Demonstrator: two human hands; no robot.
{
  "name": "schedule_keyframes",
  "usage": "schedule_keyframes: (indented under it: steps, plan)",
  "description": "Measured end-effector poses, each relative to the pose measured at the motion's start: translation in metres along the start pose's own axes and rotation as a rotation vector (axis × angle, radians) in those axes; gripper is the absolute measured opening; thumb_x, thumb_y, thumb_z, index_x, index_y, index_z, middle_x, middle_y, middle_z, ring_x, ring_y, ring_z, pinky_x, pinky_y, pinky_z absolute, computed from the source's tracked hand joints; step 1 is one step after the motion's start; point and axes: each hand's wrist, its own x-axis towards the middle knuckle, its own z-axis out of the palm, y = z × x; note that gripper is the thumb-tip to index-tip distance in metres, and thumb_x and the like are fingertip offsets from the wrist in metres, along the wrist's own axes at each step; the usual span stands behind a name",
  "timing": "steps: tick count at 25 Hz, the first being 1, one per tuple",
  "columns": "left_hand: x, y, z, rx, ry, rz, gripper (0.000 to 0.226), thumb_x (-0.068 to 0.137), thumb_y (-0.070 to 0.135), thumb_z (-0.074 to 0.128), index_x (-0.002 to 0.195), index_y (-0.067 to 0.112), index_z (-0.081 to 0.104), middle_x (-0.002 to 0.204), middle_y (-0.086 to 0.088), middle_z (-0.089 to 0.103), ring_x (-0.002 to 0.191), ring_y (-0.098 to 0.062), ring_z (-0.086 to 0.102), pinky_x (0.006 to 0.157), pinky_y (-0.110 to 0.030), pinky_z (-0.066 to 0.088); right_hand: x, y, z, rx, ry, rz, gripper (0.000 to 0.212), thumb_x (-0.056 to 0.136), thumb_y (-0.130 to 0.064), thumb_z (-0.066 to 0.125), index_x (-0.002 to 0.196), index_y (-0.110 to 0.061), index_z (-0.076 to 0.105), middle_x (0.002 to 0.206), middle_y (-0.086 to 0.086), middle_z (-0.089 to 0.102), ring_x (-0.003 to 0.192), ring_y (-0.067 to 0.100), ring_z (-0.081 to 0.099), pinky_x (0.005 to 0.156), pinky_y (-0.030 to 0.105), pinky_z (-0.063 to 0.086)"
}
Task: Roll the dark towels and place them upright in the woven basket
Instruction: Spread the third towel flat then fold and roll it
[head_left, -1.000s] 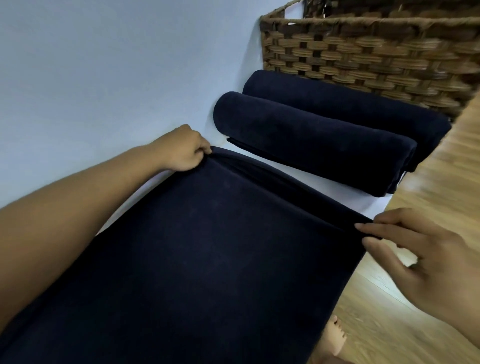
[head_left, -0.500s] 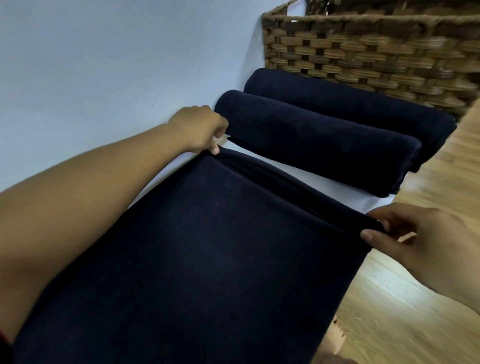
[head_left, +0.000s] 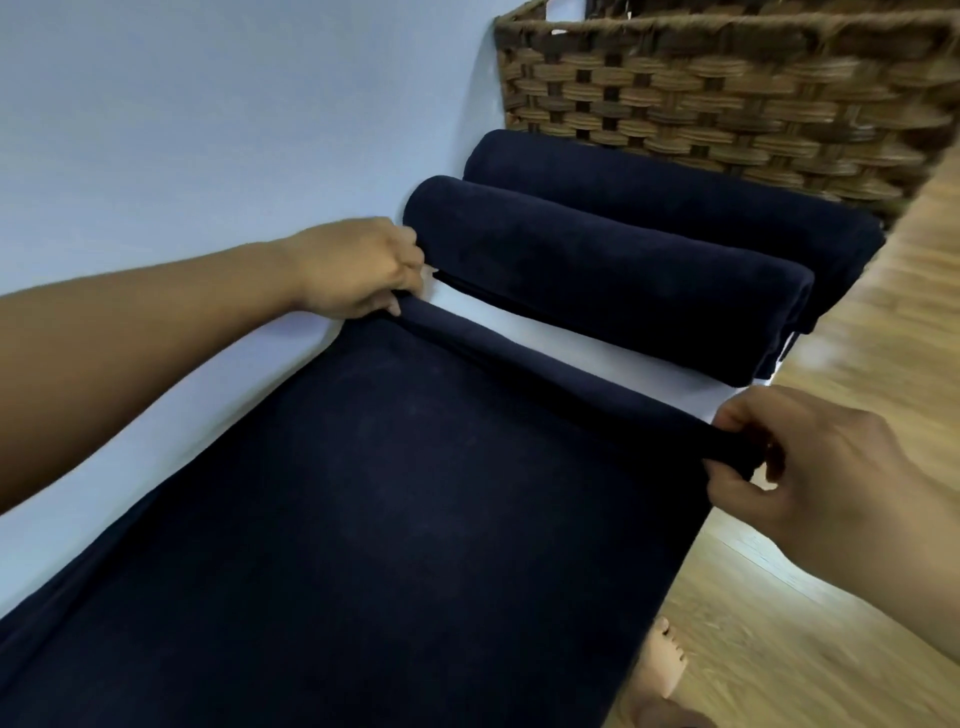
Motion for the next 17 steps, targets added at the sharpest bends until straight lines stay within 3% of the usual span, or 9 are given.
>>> schedule_keyframes:
  steps: [2,4,7,9,11,13,15,17]
  plan:
    - [0.002,0.000,0.001,0.055,0.025,-0.069,0.018,0.082,0.019,0.060,0.094,0.010,0.070,0.090,-0.003,0.067,0.083,-0.028,0.058,0.072,-0.037,0.048,0.002,0.006,0.006,-0.061,0.113,-0.090,0.018,0.069,-0.019,0.071,0.084,-0.020,0.060,0.073,-0.008,0.055,0.051,0.014,0.050,0.048,0.026,0.042]
    - [0.006,0.008,0.011,0.072,0.077,-0.143,0.029,0.081,0.020,0.040,0.089,0.008,0.064,0.085,-0.005,0.066,0.079,-0.029,0.057,0.072,-0.037,0.046,0.005,0.013,0.009,-0.156,0.238,-0.232,0.010,0.079,-0.016,0.063,0.086,-0.009,0.064,0.079,0.005,0.059,0.052,0.024,0.050,0.048,0.025,0.043]
    - [0.006,0.027,0.029,0.123,0.218,-0.246,0.032,0.090,0.011,0.029,0.076,0.004,0.057,0.071,-0.012,0.058,0.065,-0.031,0.052,0.055,-0.036,0.041,0.007,0.025,0.011,-0.302,0.303,-0.457,0.010,0.081,-0.002,0.058,0.081,-0.001,0.068,0.081,0.014,0.058,0.059,0.029,0.050,0.044,0.033,0.044]
    - [-0.002,0.037,0.037,0.141,0.286,-0.305,0.033,0.095,0.006,0.031,0.071,0.004,0.053,0.066,-0.012,0.053,0.058,-0.030,0.047,0.047,-0.033,0.035,0.006,0.028,0.012,-0.337,0.262,-0.561,0.013,0.080,0.009,0.059,0.081,-0.001,0.067,0.080,0.014,0.054,0.064,0.028,0.045,0.044,0.038,0.043]
    - [-0.008,0.044,0.039,0.156,0.294,-0.359,0.019,0.087,-0.001,0.046,0.071,0.005,0.055,0.066,-0.011,0.054,0.057,-0.028,0.045,0.046,-0.030,0.029,0.006,0.028,0.012,-0.357,0.249,-0.626,0.023,0.071,0.020,0.064,0.080,0.000,0.068,0.079,0.015,0.053,0.065,0.029,0.044,0.047,0.040,0.042]
    - [-0.014,0.046,0.049,0.094,0.254,-0.437,0.023,0.091,0.009,0.043,0.082,0.004,0.064,0.074,-0.012,0.061,0.062,-0.031,0.050,0.051,-0.031,0.028,0.007,0.027,0.010,-0.363,0.240,-0.661,0.027,0.067,0.023,0.067,0.081,0.000,0.069,0.078,0.016,0.054,0.065,0.030,0.045,0.050,0.041,0.042]
    - [-0.019,0.046,0.049,0.024,0.262,-0.478,0.046,0.095,0.028,0.031,0.104,0.004,0.070,0.089,-0.016,0.066,0.073,-0.035,0.057,0.059,-0.033,0.036,0.008,0.025,0.010,-0.365,0.228,-0.662,0.025,0.071,0.021,0.064,0.083,0.001,0.070,0.079,0.016,0.054,0.066,0.030,0.046,0.054,0.041,0.041]
    - [-0.026,0.048,0.045,0.005,0.254,-0.368,0.048,0.096,0.026,0.032,0.115,0.001,0.068,0.105,-0.014,0.070,0.082,-0.035,0.063,0.064,-0.035,0.049,0.007,0.022,0.011,-0.346,0.203,-0.621,0.020,0.077,0.013,0.060,0.085,-0.001,0.071,0.082,0.014,0.055,0.070,0.031,0.047,0.061,0.039,0.041]
